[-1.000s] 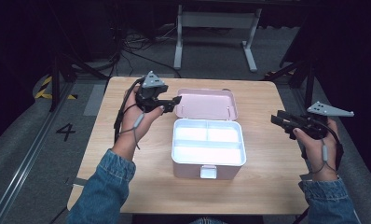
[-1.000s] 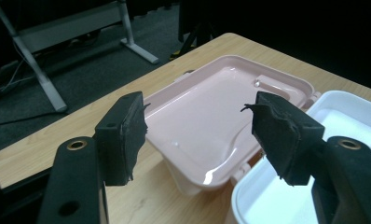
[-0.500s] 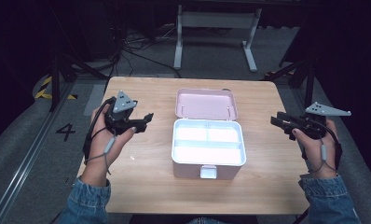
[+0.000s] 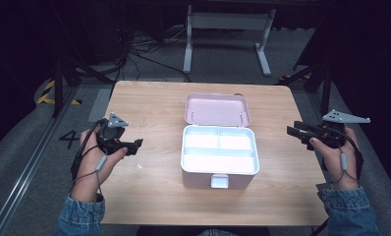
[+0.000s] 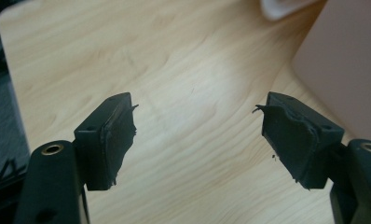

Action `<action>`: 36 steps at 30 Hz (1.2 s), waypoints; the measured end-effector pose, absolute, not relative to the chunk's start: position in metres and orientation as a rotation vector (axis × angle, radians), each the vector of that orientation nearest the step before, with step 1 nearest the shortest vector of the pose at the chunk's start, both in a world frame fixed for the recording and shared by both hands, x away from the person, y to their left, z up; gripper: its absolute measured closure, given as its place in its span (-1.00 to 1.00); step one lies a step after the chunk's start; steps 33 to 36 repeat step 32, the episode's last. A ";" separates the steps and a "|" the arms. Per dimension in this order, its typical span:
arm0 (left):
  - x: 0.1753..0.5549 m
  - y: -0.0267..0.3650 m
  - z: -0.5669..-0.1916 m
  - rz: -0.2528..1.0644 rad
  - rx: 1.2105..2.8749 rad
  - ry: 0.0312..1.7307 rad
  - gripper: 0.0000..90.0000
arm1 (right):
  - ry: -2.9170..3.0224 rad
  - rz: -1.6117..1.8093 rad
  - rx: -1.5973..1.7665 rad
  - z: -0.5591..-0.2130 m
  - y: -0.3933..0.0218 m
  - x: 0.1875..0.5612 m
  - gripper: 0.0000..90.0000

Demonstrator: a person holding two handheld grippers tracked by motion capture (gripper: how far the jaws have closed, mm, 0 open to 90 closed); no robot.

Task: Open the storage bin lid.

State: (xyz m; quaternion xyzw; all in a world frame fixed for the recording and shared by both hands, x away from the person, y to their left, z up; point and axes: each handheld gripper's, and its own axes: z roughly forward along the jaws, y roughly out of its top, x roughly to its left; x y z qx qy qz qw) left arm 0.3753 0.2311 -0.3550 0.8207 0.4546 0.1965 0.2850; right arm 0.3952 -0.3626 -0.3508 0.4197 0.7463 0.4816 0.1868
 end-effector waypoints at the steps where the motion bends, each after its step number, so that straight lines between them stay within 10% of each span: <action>1: 0.376 0.233 -0.358 0.498 2.205 1.223 -0.42 | 2.102 1.349 1.179 -0.352 -0.363 0.396 0.23; 36: 0.397 0.237 -0.426 0.139 2.467 1.485 -0.55 | 2.246 1.117 1.357 -0.402 -0.373 0.417 0.14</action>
